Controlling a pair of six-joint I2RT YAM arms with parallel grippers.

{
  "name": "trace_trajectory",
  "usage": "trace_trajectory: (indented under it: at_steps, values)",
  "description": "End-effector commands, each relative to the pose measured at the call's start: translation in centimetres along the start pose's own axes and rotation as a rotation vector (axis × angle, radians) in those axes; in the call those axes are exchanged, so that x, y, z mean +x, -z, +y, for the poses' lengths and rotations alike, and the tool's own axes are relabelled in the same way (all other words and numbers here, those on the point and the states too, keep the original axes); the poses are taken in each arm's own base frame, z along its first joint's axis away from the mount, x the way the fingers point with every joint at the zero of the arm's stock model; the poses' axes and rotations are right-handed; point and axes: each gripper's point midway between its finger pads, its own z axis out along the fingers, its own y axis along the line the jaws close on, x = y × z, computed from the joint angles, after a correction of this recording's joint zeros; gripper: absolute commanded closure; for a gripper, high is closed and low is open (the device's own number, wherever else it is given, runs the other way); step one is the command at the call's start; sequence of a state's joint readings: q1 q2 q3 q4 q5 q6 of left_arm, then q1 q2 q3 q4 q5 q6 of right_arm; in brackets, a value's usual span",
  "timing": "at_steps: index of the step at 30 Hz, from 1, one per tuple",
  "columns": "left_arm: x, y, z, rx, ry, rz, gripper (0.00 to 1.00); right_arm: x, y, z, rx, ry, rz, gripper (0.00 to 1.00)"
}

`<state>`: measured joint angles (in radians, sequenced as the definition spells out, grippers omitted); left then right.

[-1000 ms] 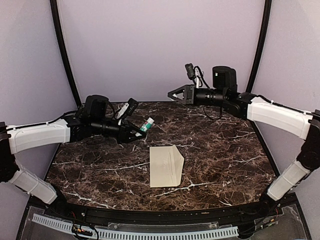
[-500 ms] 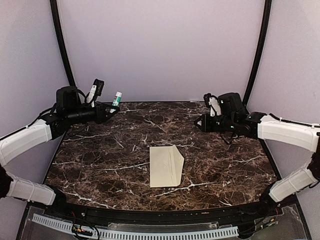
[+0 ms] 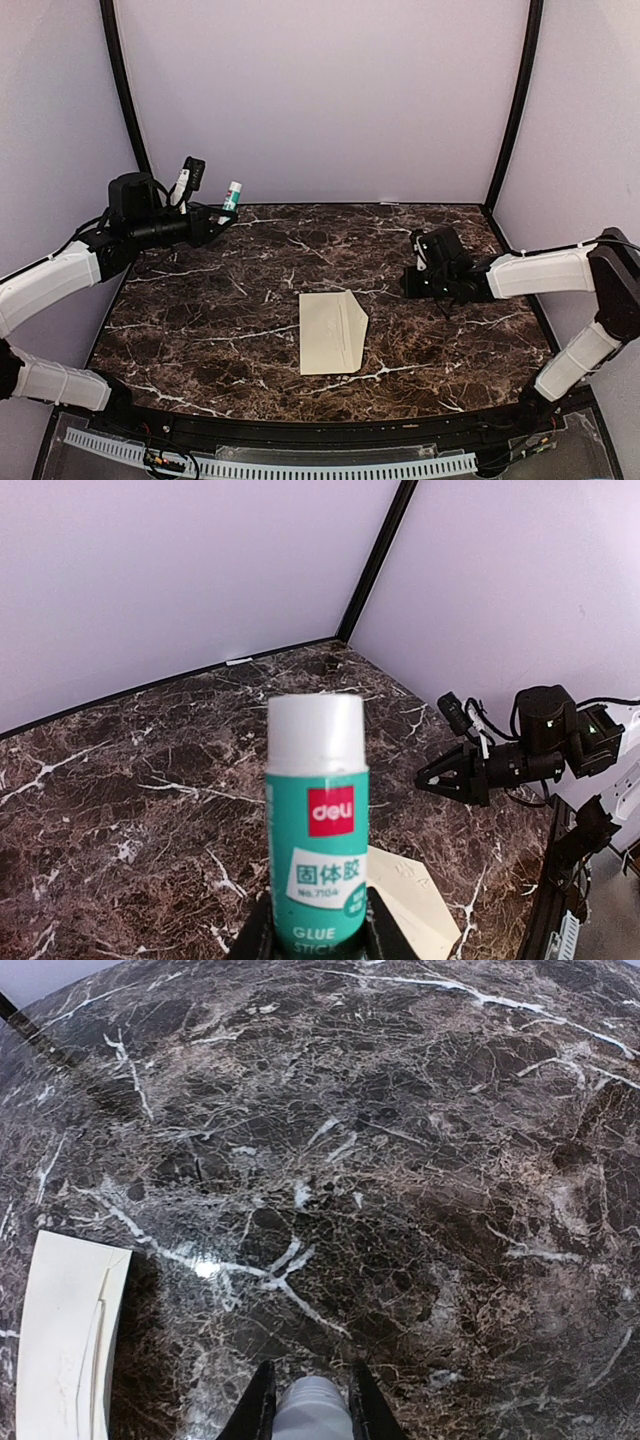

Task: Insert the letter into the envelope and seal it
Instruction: Place the solid glue cap at the center of the board.

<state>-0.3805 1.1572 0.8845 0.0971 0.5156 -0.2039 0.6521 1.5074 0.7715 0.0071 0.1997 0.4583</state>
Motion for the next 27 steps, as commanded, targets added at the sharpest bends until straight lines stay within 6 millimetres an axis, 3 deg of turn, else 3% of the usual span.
trace_trajectory:
  at_steps: [1, 10, 27]
  values:
    - [-0.6, 0.6, -0.7, 0.018, -0.009, -0.028, 1.00, -0.3, -1.7, -0.6, 0.035, -0.032, -0.035, 0.88]
    - [-0.6, 0.5, -0.6, 0.018, -0.004, -0.023, 1.00, 1.4, -4.3, -0.8, 0.060, -0.037, 0.026, 0.86]
    - [-0.3, 0.3, -0.5, 0.015, -0.001, -0.014, 1.00, 2.5, -5.3, -1.4, 0.094, -0.031, 0.063, 0.67]
